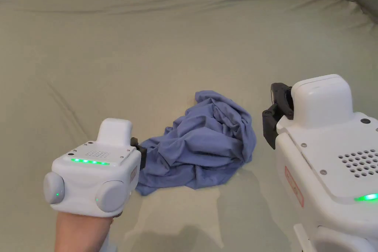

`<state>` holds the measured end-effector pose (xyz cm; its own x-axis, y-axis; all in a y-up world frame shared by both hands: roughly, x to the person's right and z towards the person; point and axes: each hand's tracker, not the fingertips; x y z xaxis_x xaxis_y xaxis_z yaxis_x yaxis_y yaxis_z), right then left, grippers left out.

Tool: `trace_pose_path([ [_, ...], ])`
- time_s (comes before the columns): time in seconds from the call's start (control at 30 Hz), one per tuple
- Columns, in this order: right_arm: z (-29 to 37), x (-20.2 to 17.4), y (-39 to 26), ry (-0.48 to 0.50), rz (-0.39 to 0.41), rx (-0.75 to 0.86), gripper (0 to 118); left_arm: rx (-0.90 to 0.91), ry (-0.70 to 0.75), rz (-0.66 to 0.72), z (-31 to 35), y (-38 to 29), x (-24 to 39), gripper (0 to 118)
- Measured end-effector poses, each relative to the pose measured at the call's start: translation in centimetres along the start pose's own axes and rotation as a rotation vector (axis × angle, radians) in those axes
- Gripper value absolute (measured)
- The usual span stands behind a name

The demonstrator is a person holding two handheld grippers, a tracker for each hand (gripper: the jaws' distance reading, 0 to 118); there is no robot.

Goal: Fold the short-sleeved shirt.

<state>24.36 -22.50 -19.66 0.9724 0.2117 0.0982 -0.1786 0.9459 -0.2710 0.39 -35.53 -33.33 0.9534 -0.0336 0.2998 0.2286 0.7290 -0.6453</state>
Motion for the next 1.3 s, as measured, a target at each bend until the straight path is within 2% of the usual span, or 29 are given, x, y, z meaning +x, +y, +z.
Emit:
trace_pose_path([
  [0.07,-0.8,0.6,-0.8,-0.003,-0.009,-0.033,0,-0.146,-0.04,0.043,-3.3,-1.1,-0.1,98],
  [0.1,-1.2,0.9,-1.2,-0.002,-0.017,-0.052,0,-0.206,-0.062,0.061,-5.1,-1.7,0.0,118],
  [0.23,-2.3,1.2,-2.9,-0.013,-0.004,-0.107,0,-0.192,0.068,-0.007,-8.2,-3.4,1.2,117],
  [0.37,-3.4,1.8,-5.0,-0.018,0.001,-0.165,0,-0.163,0.06,0.048,-9.7,-3.5,1.1,117],
  [0.43,-4.0,1.9,-5.9,-0.017,0.002,-0.191,0,-0.184,0.043,0.041,-10.3,-3.6,1.4,110],
  [0.5,-4.4,1.5,-6.4,-0.016,0.009,-0.212,0,-0.194,0.008,0.025,-10.3,-3.8,1.6,108],
  [0.57,-4.7,1.4,-6.8,-0.013,0.018,-0.227,0,-0.164,-0.009,0.047,-9.2,-3.6,1.8,90],
  [0.6,-4.9,1.3,-6.9,-0.01,0.021,-0.234,0,-0.152,-0.028,0.041,-8.8,-3.8,2.1,65],
  [0.67,-4.9,1.3,-6.9,-0.005,0.023,-0.244,0,-0.116,-0.034,0.026,-7.8,-3.7,2.9,7],
  [0.73,-5.0,1.6,-6.7,0.002,0.023,-0.247,0,-0.117,-0.027,0.013,-7.1,-3.6,2.9,6],
  [0.9,-6.3,3.4,-5.7,0.03,0.007,-0.266,0,-0.054,-0.051,0.102,-3.6,-3.3,0.2,6],
  [1.03,-9.6,3.3,-5.8,0.076,0.037,-0.34,0,0.011,-0.052,0.128,-0.2,-2.9,-1.9,6],
  [1.07,-10.9,3.2,-6.0,0.104,0.045,-0.385,9,0.015,-0.048,0.129,0.4,-2.9,-2.4,6],
  [1.13,-14.2,3.2,-7.3,0.151,0.03,-0.456,68,0.034,-0.042,0.137,1.4,-2.7,-3.2,6],
  [1.17,-15.9,3.3,-8.1,0.174,0.022,-0.497,102,0.04,-0.04,0.139,1.9,-2.7,-3.5,6],
  [1.2,-18.2,3.4,-9.2,0.206,-0.008,-0.553,117,0.038,-0.04,0.137,2.1,-2.7,-3.8,6],
  [1.23,-20.0,3.3,-10.2,0.198,-0.023,-0.609,112,0.034,-0.041,0.132,2.3,-2.8,-4.0,6],
  [1.3,-22.4,2.3,-12.2,0.206,-0.033,-0.637,113,0.028,-0.035,0.108,2.2,-3.2,-4.1,6],
])
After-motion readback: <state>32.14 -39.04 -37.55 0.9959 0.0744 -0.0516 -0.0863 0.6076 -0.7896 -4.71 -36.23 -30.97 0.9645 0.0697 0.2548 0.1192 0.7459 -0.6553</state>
